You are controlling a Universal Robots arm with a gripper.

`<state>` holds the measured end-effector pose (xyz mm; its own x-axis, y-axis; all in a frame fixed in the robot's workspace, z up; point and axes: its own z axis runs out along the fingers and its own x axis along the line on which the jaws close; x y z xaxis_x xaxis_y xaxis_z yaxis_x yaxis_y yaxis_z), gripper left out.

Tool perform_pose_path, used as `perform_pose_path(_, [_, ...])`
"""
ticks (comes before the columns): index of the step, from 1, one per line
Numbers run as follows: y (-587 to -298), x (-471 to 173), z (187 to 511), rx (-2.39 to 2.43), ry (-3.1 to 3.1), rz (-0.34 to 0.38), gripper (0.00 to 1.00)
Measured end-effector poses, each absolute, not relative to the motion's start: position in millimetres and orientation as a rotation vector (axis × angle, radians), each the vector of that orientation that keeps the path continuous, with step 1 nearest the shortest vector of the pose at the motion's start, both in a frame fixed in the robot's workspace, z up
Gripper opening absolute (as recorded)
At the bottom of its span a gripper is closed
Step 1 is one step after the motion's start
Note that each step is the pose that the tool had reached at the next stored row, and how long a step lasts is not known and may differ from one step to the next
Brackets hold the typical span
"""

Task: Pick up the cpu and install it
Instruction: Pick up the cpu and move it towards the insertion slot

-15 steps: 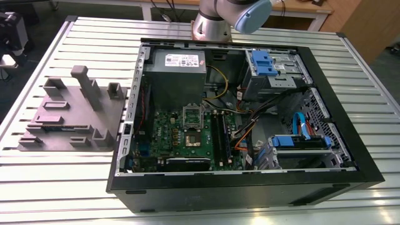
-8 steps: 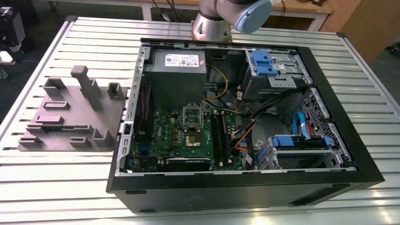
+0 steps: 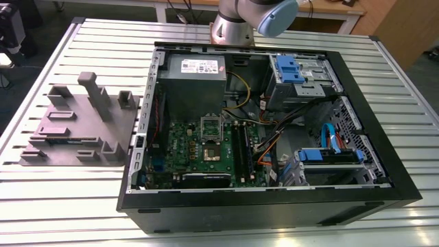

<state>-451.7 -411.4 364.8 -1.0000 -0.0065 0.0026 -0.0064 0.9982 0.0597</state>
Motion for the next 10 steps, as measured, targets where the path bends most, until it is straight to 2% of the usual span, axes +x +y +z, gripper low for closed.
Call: perform_pose_path(10, [-411, -452, 380, 0.010, -3.138, -0.094, 0.47])
